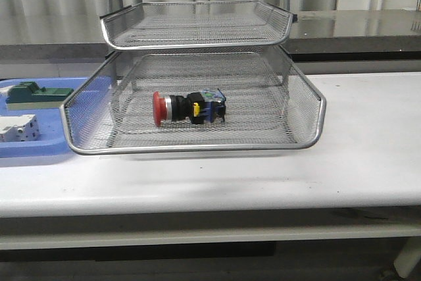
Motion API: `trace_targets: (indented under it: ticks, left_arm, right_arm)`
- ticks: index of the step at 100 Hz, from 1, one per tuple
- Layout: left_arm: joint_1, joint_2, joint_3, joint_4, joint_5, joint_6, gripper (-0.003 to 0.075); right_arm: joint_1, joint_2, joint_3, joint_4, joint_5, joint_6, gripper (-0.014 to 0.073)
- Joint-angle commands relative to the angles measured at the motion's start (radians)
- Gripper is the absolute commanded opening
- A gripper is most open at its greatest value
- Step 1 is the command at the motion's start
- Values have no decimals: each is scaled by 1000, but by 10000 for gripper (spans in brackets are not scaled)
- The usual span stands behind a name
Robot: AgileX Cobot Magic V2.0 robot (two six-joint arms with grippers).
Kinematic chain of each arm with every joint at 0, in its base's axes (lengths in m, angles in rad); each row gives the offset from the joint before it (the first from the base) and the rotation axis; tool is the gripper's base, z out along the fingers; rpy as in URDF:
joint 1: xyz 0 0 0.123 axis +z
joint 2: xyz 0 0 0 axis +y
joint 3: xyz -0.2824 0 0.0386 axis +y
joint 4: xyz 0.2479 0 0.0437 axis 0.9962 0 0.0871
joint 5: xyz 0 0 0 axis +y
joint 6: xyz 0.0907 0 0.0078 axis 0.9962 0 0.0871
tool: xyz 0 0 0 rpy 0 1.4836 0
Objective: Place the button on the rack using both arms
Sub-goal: 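Open the left gripper and lift it away from the button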
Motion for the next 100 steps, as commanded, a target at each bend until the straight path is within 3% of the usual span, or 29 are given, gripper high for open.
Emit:
trace_targets:
  ticks: [1,16,55,78,88,100]
  left_arm:
    - [14,-92,56,-41,-172,-11,496]
    - [21,-244,198,-67,-327,-11,496]
    - [21,-535,459,-93,-537,-11,496]
    - [21,-565,488,-93,-560,-11,491]
    - [21,-565,488,-93,-562,-11,447]
    - [21,-565,488,-93,-562,-11,327]
  right_arm:
    - [-4,0,-32,-15,-58,-1,-67]
    - [-4,0,-32,-15,-58,-1,-67]
    - [-4,0,-32,-15,-58,-1,-67]
    - [-4,0,-32,-15,-58,-1,-67]
    - [-4,0,-32,-15,-58,-1,-67]
    - [-4,0,-32,-15,-58,-1,-67]
